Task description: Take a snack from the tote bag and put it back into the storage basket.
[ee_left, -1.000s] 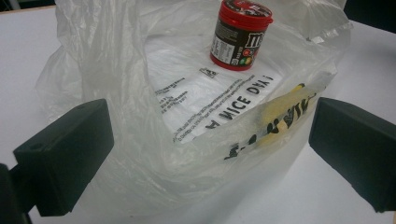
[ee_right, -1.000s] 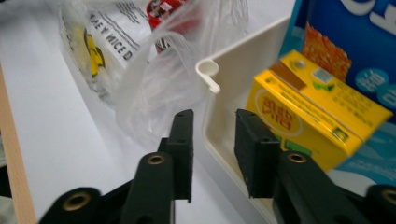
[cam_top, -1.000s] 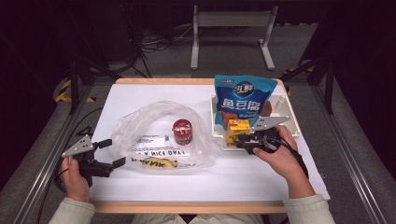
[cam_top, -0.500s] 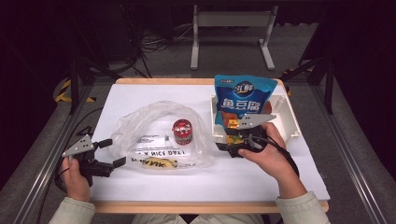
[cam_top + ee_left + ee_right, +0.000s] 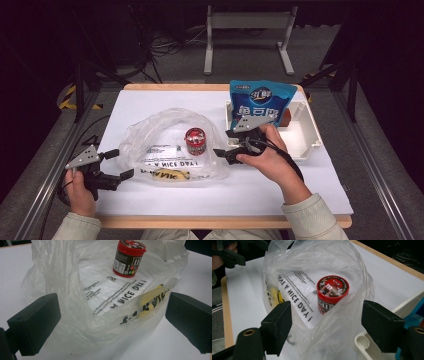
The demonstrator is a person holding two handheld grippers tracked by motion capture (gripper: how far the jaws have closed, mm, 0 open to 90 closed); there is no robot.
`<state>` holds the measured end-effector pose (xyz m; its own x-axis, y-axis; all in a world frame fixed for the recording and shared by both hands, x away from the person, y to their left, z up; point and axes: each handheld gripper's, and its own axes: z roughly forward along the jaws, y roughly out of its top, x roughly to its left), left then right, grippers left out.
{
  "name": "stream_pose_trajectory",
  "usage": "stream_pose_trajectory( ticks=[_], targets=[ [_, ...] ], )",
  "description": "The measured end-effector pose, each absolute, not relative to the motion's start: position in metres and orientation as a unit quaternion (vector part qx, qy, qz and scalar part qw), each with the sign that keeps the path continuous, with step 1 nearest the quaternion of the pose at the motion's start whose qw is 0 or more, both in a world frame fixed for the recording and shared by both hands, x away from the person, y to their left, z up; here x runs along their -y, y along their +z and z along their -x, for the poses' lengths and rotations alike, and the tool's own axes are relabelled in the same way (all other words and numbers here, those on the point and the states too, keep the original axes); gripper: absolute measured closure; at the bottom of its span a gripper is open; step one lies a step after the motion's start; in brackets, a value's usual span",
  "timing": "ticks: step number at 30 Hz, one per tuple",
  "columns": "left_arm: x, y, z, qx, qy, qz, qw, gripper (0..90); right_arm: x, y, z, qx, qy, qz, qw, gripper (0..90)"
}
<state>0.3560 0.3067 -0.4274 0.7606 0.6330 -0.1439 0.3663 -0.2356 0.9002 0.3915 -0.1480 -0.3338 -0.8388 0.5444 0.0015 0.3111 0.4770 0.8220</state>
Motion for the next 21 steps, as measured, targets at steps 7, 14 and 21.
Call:
stream_pose_trajectory(
  ticks=[7,14,21],
  targets=[
    [-0.308,-0.427,-0.355,-0.323,0.127,-0.777,0.526,0.5,0.133,-0.333,-0.404,-0.853,0.442,-0.247,0.127,24.8],
    [-0.308,-0.427,-0.354,-0.325,0.124,-0.776,0.527,0.5,0.118,-0.331,-0.41,-0.855,0.444,-0.238,0.123,24.4],
    [-0.308,-0.428,-0.355,-0.323,0.126,-0.777,0.526,0.5,0.105,-0.332,-0.419,-0.858,0.438,-0.237,0.122,24.0]
  ],
)
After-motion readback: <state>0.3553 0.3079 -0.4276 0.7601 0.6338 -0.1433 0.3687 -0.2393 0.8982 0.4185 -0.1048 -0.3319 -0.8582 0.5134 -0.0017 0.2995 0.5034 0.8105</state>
